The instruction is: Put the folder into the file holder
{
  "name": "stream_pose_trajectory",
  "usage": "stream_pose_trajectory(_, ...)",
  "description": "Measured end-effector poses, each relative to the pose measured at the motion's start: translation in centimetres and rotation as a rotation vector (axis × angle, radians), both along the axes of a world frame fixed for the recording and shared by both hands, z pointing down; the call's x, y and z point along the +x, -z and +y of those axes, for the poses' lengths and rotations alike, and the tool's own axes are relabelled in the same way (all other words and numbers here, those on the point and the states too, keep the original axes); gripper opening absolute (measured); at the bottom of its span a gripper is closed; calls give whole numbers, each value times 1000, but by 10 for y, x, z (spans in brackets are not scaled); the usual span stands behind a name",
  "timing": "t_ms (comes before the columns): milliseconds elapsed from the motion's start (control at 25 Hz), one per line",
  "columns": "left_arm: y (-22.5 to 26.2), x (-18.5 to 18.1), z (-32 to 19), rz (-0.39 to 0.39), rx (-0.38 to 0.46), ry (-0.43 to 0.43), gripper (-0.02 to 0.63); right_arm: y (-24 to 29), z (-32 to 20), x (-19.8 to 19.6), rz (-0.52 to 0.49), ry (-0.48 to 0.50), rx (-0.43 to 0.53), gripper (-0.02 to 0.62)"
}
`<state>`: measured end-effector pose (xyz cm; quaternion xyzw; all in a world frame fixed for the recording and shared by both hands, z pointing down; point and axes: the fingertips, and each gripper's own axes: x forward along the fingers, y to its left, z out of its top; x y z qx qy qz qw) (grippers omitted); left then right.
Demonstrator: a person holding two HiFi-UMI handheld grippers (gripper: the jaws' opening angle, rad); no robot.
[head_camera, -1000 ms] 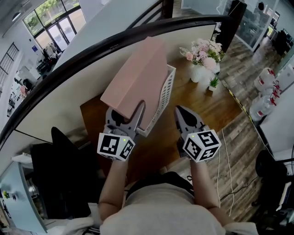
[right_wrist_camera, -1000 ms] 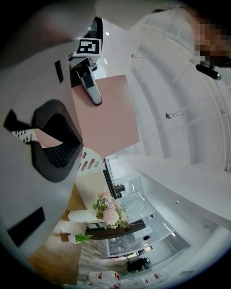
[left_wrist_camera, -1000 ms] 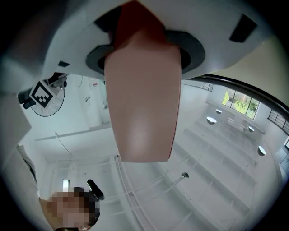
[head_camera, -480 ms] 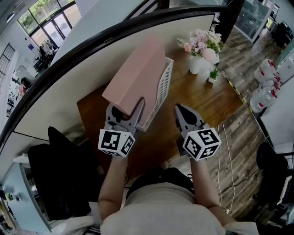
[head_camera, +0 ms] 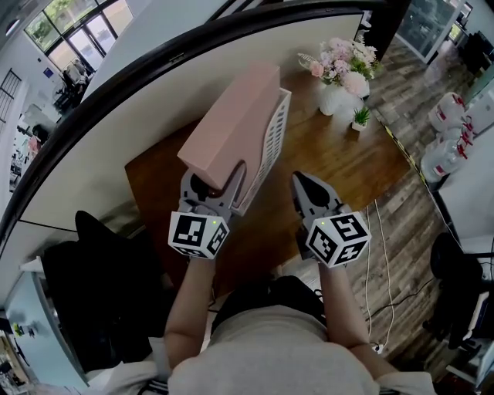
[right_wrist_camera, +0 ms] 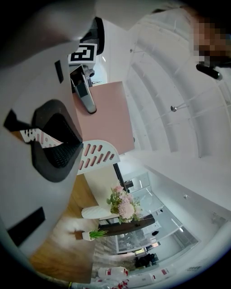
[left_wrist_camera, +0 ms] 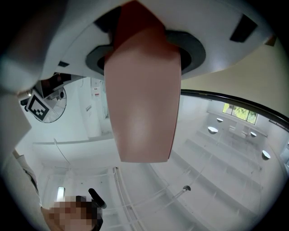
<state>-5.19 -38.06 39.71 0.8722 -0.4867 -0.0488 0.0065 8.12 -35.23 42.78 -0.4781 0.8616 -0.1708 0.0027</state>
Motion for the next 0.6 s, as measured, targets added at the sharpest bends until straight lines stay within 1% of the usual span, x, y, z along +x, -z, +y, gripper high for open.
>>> stream_pose_trajectory(600, -23, 4, -4, -22, -34, -11, 299, -18, -5, -7, -9, 22, -39, 9)
